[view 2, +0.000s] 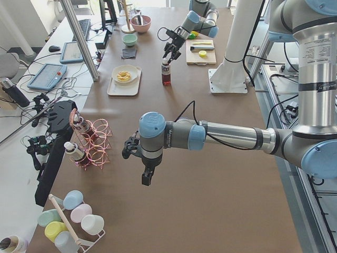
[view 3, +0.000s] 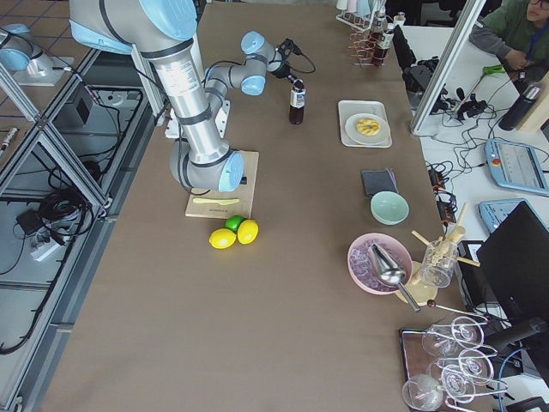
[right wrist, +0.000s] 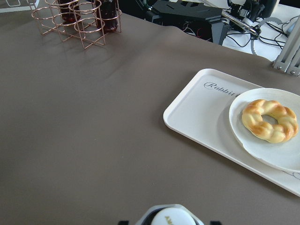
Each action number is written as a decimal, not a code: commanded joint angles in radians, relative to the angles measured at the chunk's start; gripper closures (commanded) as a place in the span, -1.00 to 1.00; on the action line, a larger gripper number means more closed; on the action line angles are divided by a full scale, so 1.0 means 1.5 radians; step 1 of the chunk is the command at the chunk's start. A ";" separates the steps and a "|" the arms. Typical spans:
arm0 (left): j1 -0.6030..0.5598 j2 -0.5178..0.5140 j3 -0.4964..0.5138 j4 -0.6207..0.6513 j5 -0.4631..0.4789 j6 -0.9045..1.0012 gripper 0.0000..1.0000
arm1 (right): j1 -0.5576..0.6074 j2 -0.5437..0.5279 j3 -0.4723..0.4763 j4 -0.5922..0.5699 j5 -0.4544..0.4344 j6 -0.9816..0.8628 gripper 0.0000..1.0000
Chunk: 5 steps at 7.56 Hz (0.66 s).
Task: Place tea on tray
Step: 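Close the right gripper around the tea bottle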
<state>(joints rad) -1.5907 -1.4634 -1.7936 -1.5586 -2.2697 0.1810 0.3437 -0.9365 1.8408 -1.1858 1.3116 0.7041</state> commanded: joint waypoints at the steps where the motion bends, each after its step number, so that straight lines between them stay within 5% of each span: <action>1: 0.000 0.000 -0.001 -0.001 -0.003 0.000 -1.00 | 0.000 0.003 0.001 0.000 0.000 0.000 0.71; 2: 0.000 0.000 -0.002 -0.001 -0.005 0.000 -1.00 | 0.001 0.002 0.002 0.001 0.000 -0.001 1.00; 5: -0.001 0.000 -0.005 -0.001 -0.005 0.000 -1.00 | 0.035 0.033 0.001 -0.005 0.003 0.000 1.00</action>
<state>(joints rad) -1.5918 -1.4634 -1.7976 -1.5600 -2.2763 0.1810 0.3581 -0.9192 1.8447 -1.1861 1.3119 0.7039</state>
